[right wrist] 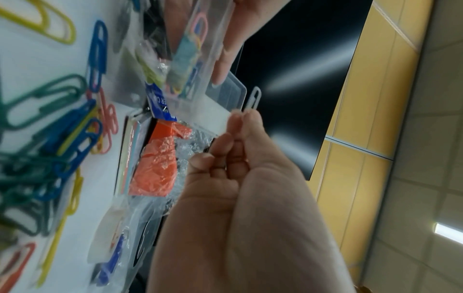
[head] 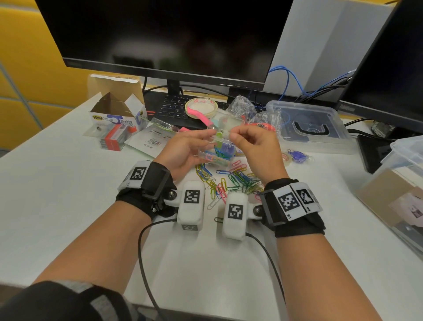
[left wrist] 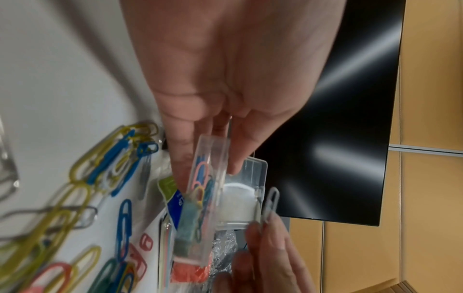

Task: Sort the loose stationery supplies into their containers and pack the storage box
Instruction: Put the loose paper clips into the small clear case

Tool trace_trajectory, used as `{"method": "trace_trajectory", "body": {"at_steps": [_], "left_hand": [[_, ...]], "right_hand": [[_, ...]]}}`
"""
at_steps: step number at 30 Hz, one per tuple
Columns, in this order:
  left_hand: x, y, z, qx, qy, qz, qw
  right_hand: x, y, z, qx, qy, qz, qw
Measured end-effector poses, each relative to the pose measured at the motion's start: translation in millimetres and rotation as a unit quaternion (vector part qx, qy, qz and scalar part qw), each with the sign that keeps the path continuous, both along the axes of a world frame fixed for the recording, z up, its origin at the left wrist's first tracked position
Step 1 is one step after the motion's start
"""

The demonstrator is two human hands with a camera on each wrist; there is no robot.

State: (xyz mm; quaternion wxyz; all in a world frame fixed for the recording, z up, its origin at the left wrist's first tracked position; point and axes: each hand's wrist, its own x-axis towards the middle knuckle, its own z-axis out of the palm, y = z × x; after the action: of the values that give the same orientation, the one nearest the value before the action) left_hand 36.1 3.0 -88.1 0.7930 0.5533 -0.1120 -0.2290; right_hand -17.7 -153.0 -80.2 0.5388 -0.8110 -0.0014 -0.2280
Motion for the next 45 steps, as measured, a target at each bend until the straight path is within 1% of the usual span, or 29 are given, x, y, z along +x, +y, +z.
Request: {"method": "trace_trajectory", "body": {"at_steps": [2, 3, 5, 7, 9, 12, 16, 18, 25, 29, 34, 37, 41, 45], "left_hand": [[-0.5, -0.2, 1.0, -0.014, -0.002, 0.001, 1.0], [0.4, 0.3, 1.6, -0.026, 0.002, 0.012, 1.0], [3.1, 2.2, 2.7, -0.054, 0.014, 0.046, 0.997], [6.3, 4.5, 3.2, -0.07, 0.019, 0.076, 0.994], [7.8, 5.2, 3.0, -0.079, 0.019, 0.09, 0.993], [7.5, 4.4, 2.8, -0.073, 0.01, 0.097, 0.993], [7.3, 4.1, 3.2, -0.075, 0.005, 0.096, 0.993], [7.2, 4.0, 3.3, -0.074, 0.004, 0.097, 0.993], [7.3, 4.3, 2.6, -0.074, 0.012, 0.097, 0.992], [7.3, 4.7, 2.7, -0.075, 0.013, 0.099, 0.992], [6.5, 5.1, 3.2, -0.063, 0.01, 0.099, 0.993], [6.5, 4.4, 2.7, -0.038, -0.002, 0.103, 0.994], [6.1, 3.8, 2.6, -0.028, -0.001, 0.099, 0.995], [2.7, 3.0, 3.5, -0.012, -0.007, 0.049, 0.999]], "right_hand": [[-0.3, 1.9, -1.2, -0.053, 0.005, -0.012, 0.999], [0.1, 1.5, -1.7, -0.067, 0.003, -0.031, 0.997], [-0.1, -1.2, -1.6, -0.065, 0.014, -0.081, 0.994], [-0.4, -3.7, -3.6, -0.089, 0.076, -0.103, 0.988], [-1.4, -1.5, -6.4, -0.129, 0.155, -0.057, 0.978], [-0.9, 8.4, -4.7, -0.199, 0.213, 0.01, 0.957], [7.5, 16.3, -5.6, -0.299, 0.268, 0.027, 0.915], [9.8, 18.3, -8.3, -0.315, 0.276, 0.023, 0.908], [7.1, 18.0, -7.2, -0.266, 0.214, 0.019, 0.94], [0.3, 12.2, -7.0, -0.216, 0.206, 0.018, 0.954], [-8.0, 0.2, -3.7, -0.147, 0.199, 0.049, 0.968], [-10.7, -3.5, -0.7, -0.088, 0.181, 0.079, 0.976], [-13.7, -2.8, 5.4, -0.034, 0.129, 0.095, 0.986], [-11.8, -0.5, 8.6, -0.012, 0.052, 0.063, 0.997]]}}
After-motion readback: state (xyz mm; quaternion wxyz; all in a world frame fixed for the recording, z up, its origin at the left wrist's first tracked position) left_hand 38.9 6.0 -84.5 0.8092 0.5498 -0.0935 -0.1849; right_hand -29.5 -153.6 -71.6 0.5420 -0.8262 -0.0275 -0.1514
